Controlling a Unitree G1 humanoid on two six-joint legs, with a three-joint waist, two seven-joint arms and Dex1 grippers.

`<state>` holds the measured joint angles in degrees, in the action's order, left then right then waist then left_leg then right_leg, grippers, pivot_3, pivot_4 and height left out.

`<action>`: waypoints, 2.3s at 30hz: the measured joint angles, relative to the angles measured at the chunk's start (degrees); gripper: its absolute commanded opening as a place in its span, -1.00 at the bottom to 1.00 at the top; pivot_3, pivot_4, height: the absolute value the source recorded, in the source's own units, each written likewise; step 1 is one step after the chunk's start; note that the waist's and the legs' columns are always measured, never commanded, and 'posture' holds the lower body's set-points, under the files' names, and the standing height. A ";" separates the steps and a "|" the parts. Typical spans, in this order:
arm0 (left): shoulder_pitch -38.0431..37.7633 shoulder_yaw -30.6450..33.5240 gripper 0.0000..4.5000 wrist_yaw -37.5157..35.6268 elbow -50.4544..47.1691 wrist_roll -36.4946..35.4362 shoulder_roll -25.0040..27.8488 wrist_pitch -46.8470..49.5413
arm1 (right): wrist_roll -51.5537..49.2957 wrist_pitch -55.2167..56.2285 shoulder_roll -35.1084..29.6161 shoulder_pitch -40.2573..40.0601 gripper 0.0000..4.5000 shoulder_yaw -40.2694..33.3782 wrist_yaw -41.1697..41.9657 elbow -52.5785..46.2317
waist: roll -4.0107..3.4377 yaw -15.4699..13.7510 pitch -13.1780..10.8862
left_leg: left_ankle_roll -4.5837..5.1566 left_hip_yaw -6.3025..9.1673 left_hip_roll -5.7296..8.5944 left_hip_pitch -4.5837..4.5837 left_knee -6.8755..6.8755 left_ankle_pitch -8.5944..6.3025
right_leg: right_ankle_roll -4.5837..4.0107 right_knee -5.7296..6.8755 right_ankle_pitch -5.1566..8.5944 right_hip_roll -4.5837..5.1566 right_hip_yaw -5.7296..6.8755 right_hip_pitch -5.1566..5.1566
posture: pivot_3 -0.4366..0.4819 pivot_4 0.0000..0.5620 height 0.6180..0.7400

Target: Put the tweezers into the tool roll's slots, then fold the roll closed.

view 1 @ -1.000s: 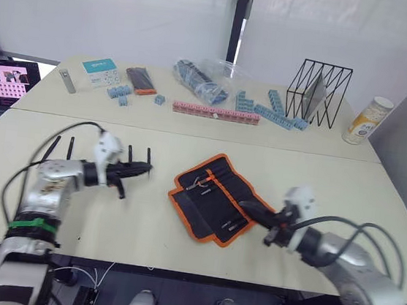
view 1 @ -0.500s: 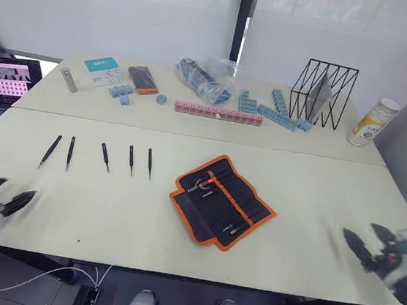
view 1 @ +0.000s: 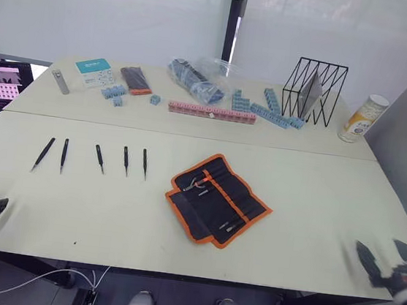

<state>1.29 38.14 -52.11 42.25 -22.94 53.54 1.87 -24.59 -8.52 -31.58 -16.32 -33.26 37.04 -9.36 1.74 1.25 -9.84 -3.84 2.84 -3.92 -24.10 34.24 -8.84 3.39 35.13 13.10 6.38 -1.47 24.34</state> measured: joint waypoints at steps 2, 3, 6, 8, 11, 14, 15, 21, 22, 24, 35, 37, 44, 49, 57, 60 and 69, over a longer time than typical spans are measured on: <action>3.74 -0.25 1.00 1.86 0.50 -0.54 -0.06 2.64 | -2.23 -5.02 -2.60 2.49 0.99 3.13 0.11 -5.58 | 0.00 -0.21 0.00 | 0.00 0.00 0.00 0.00 0.00 0.00 | 0.00 0.02 -0.01 -0.02 0.00 0.00 | -0.05 -0.47 0.69; 5.79 -0.56 1.00 2.64 0.98 -0.77 -0.07 3.83 | -4.05 -7.49 -3.74 3.60 0.99 4.20 0.25 -8.82 | 0.01 -0.42 0.01 | 0.01 0.00 0.00 0.00 0.01 0.01 | 0.00 0.03 -0.02 -0.04 0.00 -0.04 | -0.05 -0.47 0.69; 13.58 -2.58 1.00 5.94 5.18 -0.15 -0.07 6.51 | -11.16 -15.97 -7.84 8.52 0.99 7.89 0.45 -17.13 | 0.05 -0.75 0.01 | 0.03 0.02 0.00 -0.02 0.04 0.02 | 0.03 0.06 -0.04 -0.09 0.00 -0.06 | -0.05 -0.47 0.69; 19.30 -5.34 1.00 7.68 9.03 1.60 -0.07 6.89 | -16.15 -21.02 -10.47 11.66 0.99 10.15 0.78 -21.99 | 0.11 -1.26 0.03 | 0.08 0.03 0.01 -0.07 0.06 0.05 | 0.07 0.05 -0.07 -0.10 0.00 -0.07 | -0.05 -0.47 0.69; 26.64 -10.11 1.00 8.97 14.74 5.16 -0.23 6.18 | -21.98 -27.18 -13.42 14.74 0.99 13.33 1.52 -26.28 | 0.32 -1.86 0.07 | 0.47 0.04 0.02 -0.16 0.10 0.29 | 0.14 0.00 -0.19 -0.12 0.00 -0.07 | -0.05 -0.47 0.69; 33.63 -14.37 1.00 10.21 20.87 8.64 -1.66 4.51 | -25.70 -31.15 -14.93 18.25 0.99 17.01 1.65 -28.76 | 0.37 -2.04 0.05 | 0.42 0.05 0.05 -0.24 0.13 0.26 | 0.23 -0.02 -0.39 -0.13 0.00 -0.04 | -0.05 -0.47 0.69; 35.10 -15.18 1.00 10.47 22.40 9.48 -2.03 4.03 | -26.39 -31.67 -14.98 18.86 0.99 17.63 1.65 -29.38 | 0.41 -1.99 0.04 | 0.41 0.06 0.05 -0.26 0.12 0.25 | 0.31 -0.01 -0.43 -0.14 0.00 -0.04 | -0.05 -0.47 0.69; 44.00 -20.35 1.00 16.74 30.92 15.91 -4.03 1.63 | -28.51 -34.12 -14.99 21.76 0.99 21.19 0.32 -31.28 | 0.54 -1.91 0.00 | 0.32 0.08 0.03 -0.24 0.14 0.20 | 0.56 0.05 -0.57 -0.17 0.00 -0.03 | -0.05 -0.47 0.69; 44.73 -20.84 1.00 17.50 31.50 16.45 -4.20 1.61 | -28.56 -34.41 -14.99 22.02 0.99 21.20 -0.09 -31.70 | 0.54 -1.91 0.00 | 0.32 0.08 0.04 -0.23 0.15 0.20 | 0.56 0.06 -0.57 -0.16 0.00 -0.04 | -0.05 -0.47 0.69; 45.64 -21.68 0.75 18.46 32.33 17.52 -4.58 1.43 | -28.62 -34.62 -14.99 22.04 1.00 21.21 -0.81 -32.23 | 0.54 -1.91 0.00 | 0.32 0.07 0.04 -0.18 0.17 0.20 | 0.56 0.09 -0.57 -0.16 0.00 -0.07 | -0.05 -0.47 0.69; 47.22 -21.37 -0.81 22.89 33.60 18.38 -7.30 1.90 | -28.99 -35.31 -15.05 20.75 1.00 20.44 -3.58 -34.09 | 0.50 -1.56 0.02 | -0.09 0.06 -0.02 0.10 0.58 -0.05 | 0.12 0.67 -0.32 -0.16 -0.01 -0.11 | -0.05 -0.47 0.69; 47.22 -21.02 -0.98 23.96 33.71 18.36 -7.26 2.02 | -29.25 -35.40 -15.07 20.49 1.00 20.40 -3.89 -34.22 | 0.50 -1.38 0.02 | -0.08 0.05 -0.02 0.13 0.61 -0.05 | 0.12 0.68 -0.33 -0.16 -0.01 -0.13 | -0.05 -0.47 0.69; 47.08 -19.79 -0.98 25.27 33.82 18.36 -7.03 1.56 | -29.57 -35.40 -15.29 19.96 1.00 20.38 -4.57 -34.85 | 0.50 -1.16 0.02 | -0.04 0.05 -0.02 0.13 0.61 -0.02 | 0.12 0.79 -0.35 -0.16 -0.01 -0.10 | -0.05 -0.47 0.69; 46.65 -19.48 -0.98 26.86 34.81 18.43 -5.51 -0.71 | -28.94 -35.37 -15.31 19.93 1.00 20.54 -4.42 -34.80 | 0.62 -0.80 -0.05 | 0.13 0.08 -0.02 0.02 0.60 0.08 | 0.21 0.78 -0.41 -0.16 -0.01 -0.05 | -0.05 -0.47 0.69; 47.50 -20.42 -0.98 18.87 30.81 18.34 -3.70 -9.12 | -26.13 -34.94 -15.11 20.08 1.00 21.74 -2.92 -33.57 | 0.90 -1.77 -0.20 | 0.32 0.08 -0.01 -0.17 0.60 0.20 | 0.18 0.69 -0.40 -0.16 -0.01 0.03 | -0.05 -0.47 0.69; 47.30 -21.44 -0.98 10.15 23.66 16.67 -4.57 -8.41 | -23.76 -34.13 -14.28 20.81 1.00 23.51 -2.64 -31.79 | 0.91 -2.09 -0.20 | 0.32 0.08 -0.01 -0.20 0.61 0.21 | 0.11 0.67 -0.37 -0.16 -0.01 0.02 | -0.05 -0.47 0.69; 30.74 -31.02 -1.00 -6.13 -28.67 3.12 -10.56 22.15 | -9.81 -26.43 -6.86 21.07 0.46 32.43 -3.15 -20.10 | 0.90 -0.69 -0.22 | 0.36 0.20 -0.03 -0.19 0.61 0.22 | 0.38 0.79 -0.49 -0.29 -0.09 0.01 | -0.05 -0.47 0.69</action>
<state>32.03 7.12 -58.23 13.59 -19.83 42.98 24.02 -34.40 -34.95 -38.44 4.76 -0.84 33.89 -29.46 2.64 0.56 -10.07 -3.48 3.05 -3.95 -24.29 34.85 -8.62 3.77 35.92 12.60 6.10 -1.56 24.35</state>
